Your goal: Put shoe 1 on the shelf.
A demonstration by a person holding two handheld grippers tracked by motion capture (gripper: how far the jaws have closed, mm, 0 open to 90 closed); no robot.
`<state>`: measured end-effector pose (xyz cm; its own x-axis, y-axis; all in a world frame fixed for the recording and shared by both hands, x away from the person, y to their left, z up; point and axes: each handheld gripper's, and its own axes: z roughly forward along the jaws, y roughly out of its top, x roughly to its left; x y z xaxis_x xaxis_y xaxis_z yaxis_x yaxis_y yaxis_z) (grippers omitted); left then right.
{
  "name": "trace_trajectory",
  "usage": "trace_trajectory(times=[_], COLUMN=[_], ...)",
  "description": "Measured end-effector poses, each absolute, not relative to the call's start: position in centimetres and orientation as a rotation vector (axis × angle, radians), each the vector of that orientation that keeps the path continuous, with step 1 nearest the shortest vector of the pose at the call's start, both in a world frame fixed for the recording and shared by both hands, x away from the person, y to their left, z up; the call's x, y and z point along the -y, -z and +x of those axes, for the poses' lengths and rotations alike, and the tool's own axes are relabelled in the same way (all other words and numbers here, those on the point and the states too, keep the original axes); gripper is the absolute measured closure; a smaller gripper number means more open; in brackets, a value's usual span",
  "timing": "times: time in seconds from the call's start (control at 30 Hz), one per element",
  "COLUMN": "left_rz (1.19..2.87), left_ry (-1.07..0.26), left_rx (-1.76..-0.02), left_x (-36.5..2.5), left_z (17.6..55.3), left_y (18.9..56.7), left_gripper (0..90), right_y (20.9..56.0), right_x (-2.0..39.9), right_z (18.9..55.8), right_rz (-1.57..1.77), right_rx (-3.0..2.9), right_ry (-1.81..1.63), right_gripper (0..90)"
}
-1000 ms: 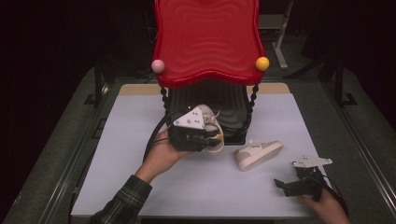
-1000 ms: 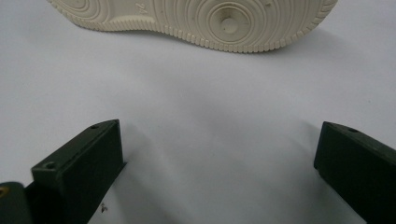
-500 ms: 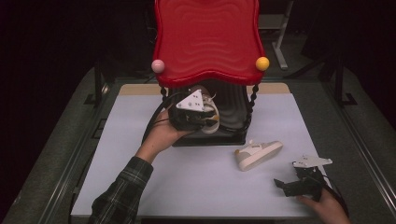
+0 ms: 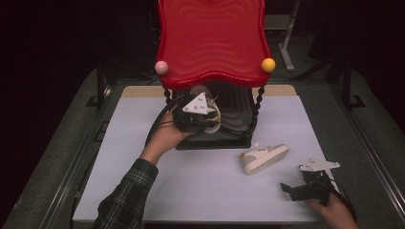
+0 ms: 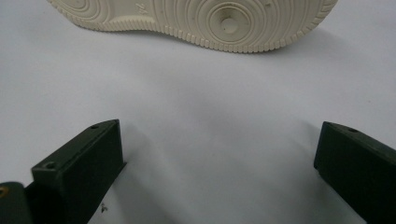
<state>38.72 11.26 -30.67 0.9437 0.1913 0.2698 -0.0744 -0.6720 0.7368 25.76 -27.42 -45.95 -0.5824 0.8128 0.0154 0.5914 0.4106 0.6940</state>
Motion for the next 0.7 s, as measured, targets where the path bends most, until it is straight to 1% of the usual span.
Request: trace_trajectory(times=[0.13, 0.23, 0.4, 0.5, 0.53, 0.57, 0.6, 0.67, 0.7], left_rz=[2.247, 2.219, 2.135, 2.106, 2.103, 2.096, 2.085, 2.059, 2.051], left_ry=[-0.407, -0.418, -0.422, -0.410, -0.413, -0.403, -0.382, -0.334, -0.316], left_rx=[-0.091, -0.127, -0.195, -0.242, -0.254, -0.276, -0.295, -0.325, -0.337], left_x=[-11.6, -11.8, -12.3, -12.4, -12.4, -12.5, -12.7, -13.0, -13.3], left_z=[38.8, 38.5, 37.3, 36.2, 35.8, 35.5, 35.2, 34.8, 34.6], left_y=[30.9, 30.9, 29.6, 28.9, 28.7, 28.5, 28.3, 28.1, 28.0], left_gripper=[75.6, 72.5, 67.4, 66.0, 65.9, 66.0, 65.9, 66.2, 66.2], right_y=[45.9, 45.9, 45.9, 45.8, 45.7, 45.6, 45.4, 44.9, 44.6], right_x=[27.4, 27.4, 27.4, 27.4, 27.4, 27.3, 27.3, 27.5, 27.6], right_z=[25.8, 25.8, 25.9, 25.9, 26.0, 26.0, 26.0, 25.9, 25.8], right_rz=[1.216, 1.217, 1.222, 1.223, 1.228, 1.232, 1.239, 1.261, 1.268], right_rx=[-2.350, -2.351, -2.355, -2.360, -2.365, -2.374, -2.376, -2.365, -2.367], right_ry=[-0.957, -0.957, -0.954, -0.948, -0.940, -0.924, -0.912, -0.903, -0.894], right_gripper=[0.6, 0.6, 0.4, 0.8, 2.2, 4.6, 9.8, 28.6, 40.6])
